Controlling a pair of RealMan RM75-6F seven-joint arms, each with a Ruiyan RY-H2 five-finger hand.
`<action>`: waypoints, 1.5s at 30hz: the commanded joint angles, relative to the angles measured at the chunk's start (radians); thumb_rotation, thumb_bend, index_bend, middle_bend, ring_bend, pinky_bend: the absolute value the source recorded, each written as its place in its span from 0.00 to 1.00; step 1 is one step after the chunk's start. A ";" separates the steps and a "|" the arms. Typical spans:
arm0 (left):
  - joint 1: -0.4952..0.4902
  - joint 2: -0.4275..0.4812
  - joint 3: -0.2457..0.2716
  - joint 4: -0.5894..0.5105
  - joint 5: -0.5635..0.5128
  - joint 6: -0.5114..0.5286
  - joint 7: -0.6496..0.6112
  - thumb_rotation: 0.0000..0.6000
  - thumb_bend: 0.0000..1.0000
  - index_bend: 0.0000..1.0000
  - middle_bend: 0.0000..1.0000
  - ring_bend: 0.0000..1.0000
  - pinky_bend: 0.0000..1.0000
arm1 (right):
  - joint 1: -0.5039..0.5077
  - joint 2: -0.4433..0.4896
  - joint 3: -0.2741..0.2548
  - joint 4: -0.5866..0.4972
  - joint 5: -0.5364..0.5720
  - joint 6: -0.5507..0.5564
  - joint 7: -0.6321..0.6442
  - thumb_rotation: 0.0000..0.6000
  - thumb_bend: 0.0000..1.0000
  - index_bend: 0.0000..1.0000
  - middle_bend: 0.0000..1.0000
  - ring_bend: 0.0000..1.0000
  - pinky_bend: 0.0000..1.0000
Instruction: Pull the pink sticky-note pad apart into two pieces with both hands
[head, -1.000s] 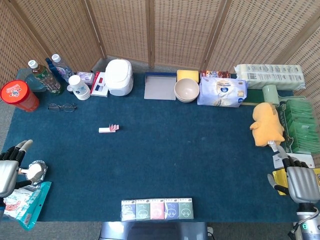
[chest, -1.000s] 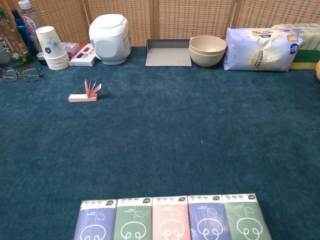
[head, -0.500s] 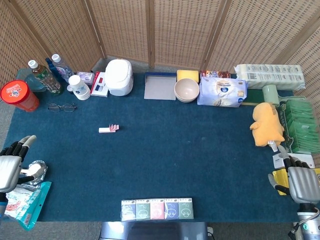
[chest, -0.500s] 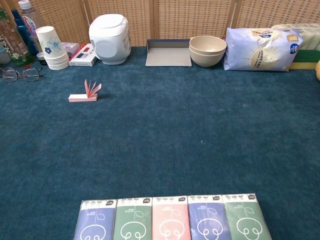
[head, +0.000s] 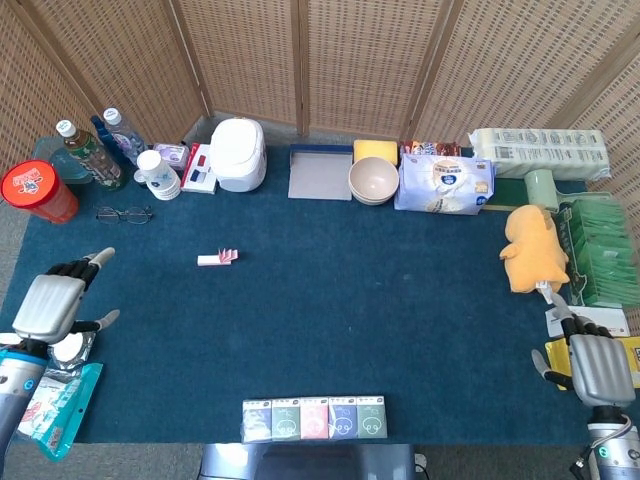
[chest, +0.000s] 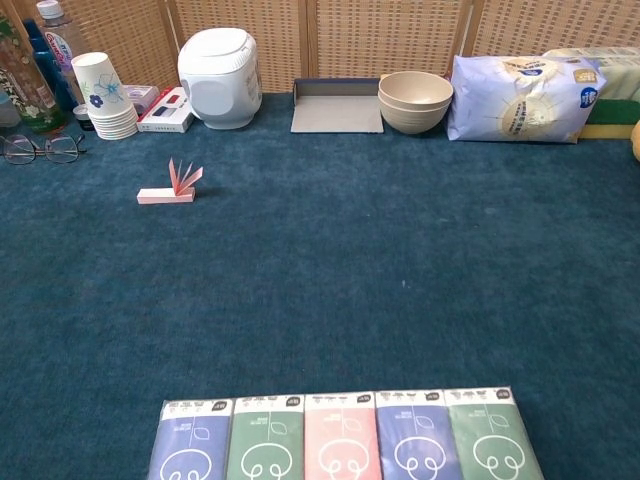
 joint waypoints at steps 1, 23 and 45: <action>-0.073 -0.026 -0.032 0.054 -0.016 -0.076 -0.013 0.76 0.18 0.14 0.33 0.43 0.52 | 0.000 0.003 0.001 -0.006 0.003 -0.002 -0.001 0.77 0.35 0.03 0.30 0.29 0.39; -0.439 -0.210 -0.062 0.355 -0.101 -0.497 -0.039 0.76 0.26 0.25 0.88 0.98 0.94 | -0.018 0.000 0.001 0.015 0.025 -0.002 0.077 0.78 0.35 0.03 0.30 0.29 0.39; -0.498 -0.357 -0.009 0.530 -0.209 -0.543 0.038 0.92 0.30 0.31 0.88 0.97 0.94 | -0.038 -0.006 0.000 0.016 0.026 0.020 0.091 0.78 0.35 0.03 0.30 0.29 0.39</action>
